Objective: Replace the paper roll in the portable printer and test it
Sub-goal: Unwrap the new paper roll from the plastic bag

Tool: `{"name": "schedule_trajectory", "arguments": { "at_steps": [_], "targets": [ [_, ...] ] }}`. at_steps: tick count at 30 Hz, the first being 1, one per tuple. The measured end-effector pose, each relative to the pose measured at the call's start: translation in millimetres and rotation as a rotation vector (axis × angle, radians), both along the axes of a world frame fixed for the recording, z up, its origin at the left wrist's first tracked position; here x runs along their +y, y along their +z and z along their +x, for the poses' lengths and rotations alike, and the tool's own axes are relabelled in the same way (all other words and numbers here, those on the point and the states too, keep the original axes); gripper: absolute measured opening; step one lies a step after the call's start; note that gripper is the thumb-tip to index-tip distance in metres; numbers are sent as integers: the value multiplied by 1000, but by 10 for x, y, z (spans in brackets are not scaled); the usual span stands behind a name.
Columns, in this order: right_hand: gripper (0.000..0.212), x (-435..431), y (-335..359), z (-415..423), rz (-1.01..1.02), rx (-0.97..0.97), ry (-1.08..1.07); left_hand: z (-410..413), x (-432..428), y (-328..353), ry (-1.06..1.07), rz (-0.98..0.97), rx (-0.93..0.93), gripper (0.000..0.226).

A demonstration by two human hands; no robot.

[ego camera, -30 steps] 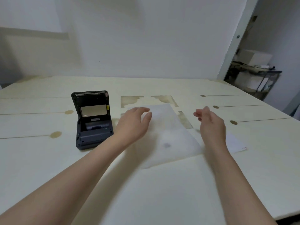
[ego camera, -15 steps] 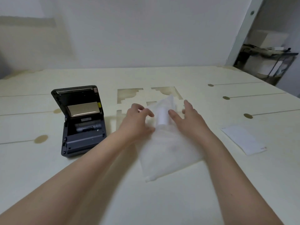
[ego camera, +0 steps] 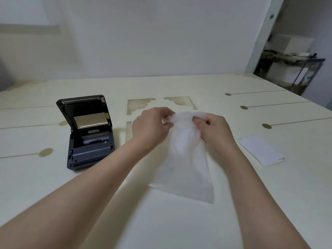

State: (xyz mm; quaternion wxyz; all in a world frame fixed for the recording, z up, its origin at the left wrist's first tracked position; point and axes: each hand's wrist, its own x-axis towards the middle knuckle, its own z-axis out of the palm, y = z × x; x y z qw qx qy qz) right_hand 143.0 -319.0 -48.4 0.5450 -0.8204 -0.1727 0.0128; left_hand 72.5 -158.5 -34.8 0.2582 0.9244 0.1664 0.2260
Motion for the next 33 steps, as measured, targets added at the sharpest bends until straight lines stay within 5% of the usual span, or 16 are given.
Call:
{"name": "schedule_trajectory", "arguments": {
  "at_steps": [4, 8, 10, 14, 16, 19, 21, 25, 28, 30, 33],
  "targets": [
    [22, 31, 68, -6, 194, 49, -92, 26, -148, 113, -130, -165, -142, 28],
    [24, 41, 93, -37, 338, 137, -103, -23, -240, 117, -303, -311, 78, 65],
    [40, 40, 106, -57, 402, 192, -16, -7, -224, 120, -265, -291, 93, 65],
    [68, -35, 52, -92, -8, 72, 229, 115, -136, 124, -118, -258, -9, 33],
    [59, -39, 19, -120, -127, 72, 333, 165, -118, 84, -63, -329, -30, 34],
    [26, 27, -11, -68, -146, 1, 176, 166, -113, 58, -80, -443, -81, 41],
    [28, 40, -31, -9, -256, -113, 1, 125, -84, 42, -188, -483, 4, 47],
    [23, 65, -100, 44, -219, -71, -83, 100, -25, -69, -340, -279, 234, 30],
    [20, 40, -59, 19, -61, -17, -77, 144, -9, -164, -206, -313, 114, 2],
    [23, 9, -28, -31, 10, -5, 39, 191, -1, -205, -112, -318, 70, 5],
    [42, 5, -40, -108, -186, -195, 166, 272, 13, -217, 38, -325, 42, 9]
  ]
}}
